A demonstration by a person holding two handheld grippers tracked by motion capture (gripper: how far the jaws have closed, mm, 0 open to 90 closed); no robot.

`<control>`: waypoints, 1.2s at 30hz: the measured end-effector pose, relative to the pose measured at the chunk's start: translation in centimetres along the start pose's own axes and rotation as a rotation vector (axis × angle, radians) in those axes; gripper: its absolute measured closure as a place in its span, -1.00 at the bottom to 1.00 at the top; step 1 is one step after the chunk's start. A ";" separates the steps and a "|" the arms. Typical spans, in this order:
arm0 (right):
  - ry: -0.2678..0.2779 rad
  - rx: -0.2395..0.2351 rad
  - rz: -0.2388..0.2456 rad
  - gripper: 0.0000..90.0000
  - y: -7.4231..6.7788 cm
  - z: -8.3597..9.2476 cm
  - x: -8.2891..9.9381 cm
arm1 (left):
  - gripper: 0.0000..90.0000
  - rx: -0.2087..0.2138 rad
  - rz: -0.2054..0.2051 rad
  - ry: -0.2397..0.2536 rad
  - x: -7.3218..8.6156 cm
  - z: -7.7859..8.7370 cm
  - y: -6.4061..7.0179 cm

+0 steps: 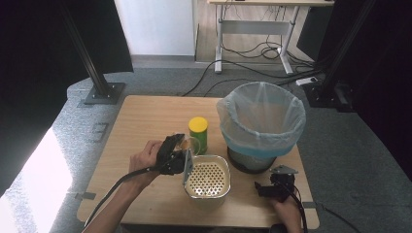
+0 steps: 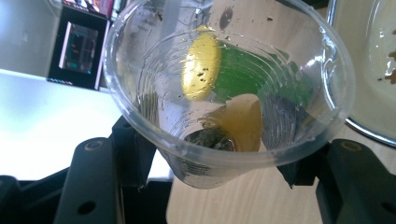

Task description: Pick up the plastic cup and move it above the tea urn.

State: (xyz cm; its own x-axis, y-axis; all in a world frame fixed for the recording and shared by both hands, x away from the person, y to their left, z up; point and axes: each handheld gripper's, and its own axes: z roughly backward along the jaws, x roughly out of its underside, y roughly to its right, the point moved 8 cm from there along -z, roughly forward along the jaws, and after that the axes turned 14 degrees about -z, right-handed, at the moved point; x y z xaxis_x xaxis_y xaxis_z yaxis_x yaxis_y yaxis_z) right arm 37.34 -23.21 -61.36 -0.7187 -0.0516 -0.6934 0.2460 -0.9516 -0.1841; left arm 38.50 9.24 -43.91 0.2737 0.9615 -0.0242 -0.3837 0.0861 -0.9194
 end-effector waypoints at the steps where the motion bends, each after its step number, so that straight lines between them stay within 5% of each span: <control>1: 0.000 0.002 0.002 -1.00 0.0 0.0 0.0 | -0.16 -0.010 -0.012 -0.001 -0.1 0.1 0.0; 10: -0.001 0.000 0.002 -1.00 0.0 0.0 0.0 | -0.16 -0.092 -0.131 -0.018 -1.0 0.3 0.2; 36: -0.001 0.000 0.002 -1.00 0.0 0.0 0.0 | -0.16 -0.220 -0.339 -0.018 -2.4 0.8 0.7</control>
State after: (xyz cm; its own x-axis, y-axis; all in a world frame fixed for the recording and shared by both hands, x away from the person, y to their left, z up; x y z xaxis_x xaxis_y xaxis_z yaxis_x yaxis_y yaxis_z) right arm 37.34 -23.23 -61.37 -0.7185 -0.0540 -0.6934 0.2474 -0.9516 -0.1822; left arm 36.84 7.17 -44.14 0.3364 0.8927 0.3000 -0.0762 0.3433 -0.9361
